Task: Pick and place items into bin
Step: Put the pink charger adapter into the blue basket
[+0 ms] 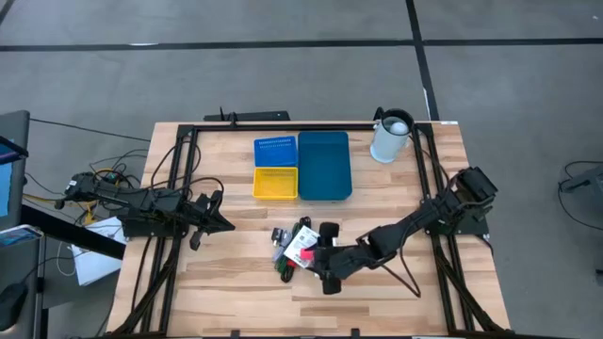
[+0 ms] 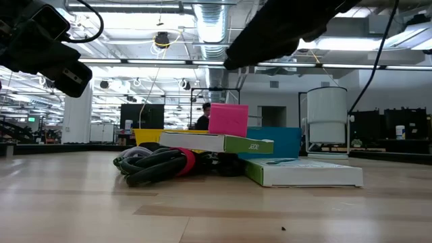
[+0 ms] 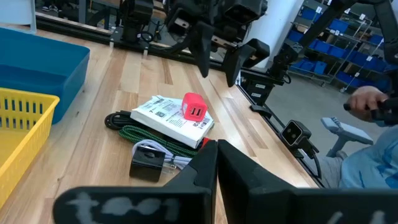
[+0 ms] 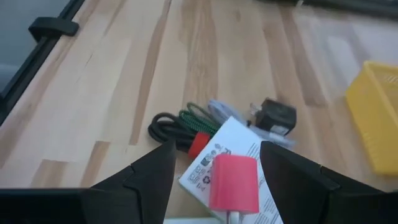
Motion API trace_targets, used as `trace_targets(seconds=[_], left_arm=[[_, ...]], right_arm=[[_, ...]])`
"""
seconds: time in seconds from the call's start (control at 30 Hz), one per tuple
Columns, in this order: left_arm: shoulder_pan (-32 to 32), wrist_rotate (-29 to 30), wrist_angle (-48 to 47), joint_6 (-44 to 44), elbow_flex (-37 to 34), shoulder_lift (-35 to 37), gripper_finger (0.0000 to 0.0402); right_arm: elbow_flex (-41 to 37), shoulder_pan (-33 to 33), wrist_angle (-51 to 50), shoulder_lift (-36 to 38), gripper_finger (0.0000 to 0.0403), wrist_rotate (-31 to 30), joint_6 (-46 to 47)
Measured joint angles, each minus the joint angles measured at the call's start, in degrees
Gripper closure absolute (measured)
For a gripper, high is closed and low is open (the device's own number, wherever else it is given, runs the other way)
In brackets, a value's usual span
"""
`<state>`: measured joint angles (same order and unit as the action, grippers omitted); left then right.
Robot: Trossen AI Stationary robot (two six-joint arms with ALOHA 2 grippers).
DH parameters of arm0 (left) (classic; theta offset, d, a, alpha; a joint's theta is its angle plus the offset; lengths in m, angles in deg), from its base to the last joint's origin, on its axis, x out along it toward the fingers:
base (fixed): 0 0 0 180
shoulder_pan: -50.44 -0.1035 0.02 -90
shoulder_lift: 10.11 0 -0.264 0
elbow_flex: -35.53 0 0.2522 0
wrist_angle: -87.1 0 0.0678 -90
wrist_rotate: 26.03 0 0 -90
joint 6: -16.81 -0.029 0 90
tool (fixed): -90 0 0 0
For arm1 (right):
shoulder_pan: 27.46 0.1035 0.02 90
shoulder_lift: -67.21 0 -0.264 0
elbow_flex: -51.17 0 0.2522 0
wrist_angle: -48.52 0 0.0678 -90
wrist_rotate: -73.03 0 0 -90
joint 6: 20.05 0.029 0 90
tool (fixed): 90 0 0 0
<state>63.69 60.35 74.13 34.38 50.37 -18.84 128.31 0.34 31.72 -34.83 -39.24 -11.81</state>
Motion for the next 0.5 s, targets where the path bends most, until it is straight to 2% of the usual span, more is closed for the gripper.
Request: trace_targets(seconds=[0.17, 0.5], left_arm=[[0.00, 0.00, -0.02, 0.01, 0.00, -0.01, 0.0401], [-0.02, 0.00, -0.01, 0.02, 0.00, 0.00, 0.0401]], right_arm=[[0.30, -1.69, -2.33, 0.00, 0.0172, 2.92, 3.66], [0.30, -3.20, -3.64, 0.00, 0.0172, 5.93, 3.80]])
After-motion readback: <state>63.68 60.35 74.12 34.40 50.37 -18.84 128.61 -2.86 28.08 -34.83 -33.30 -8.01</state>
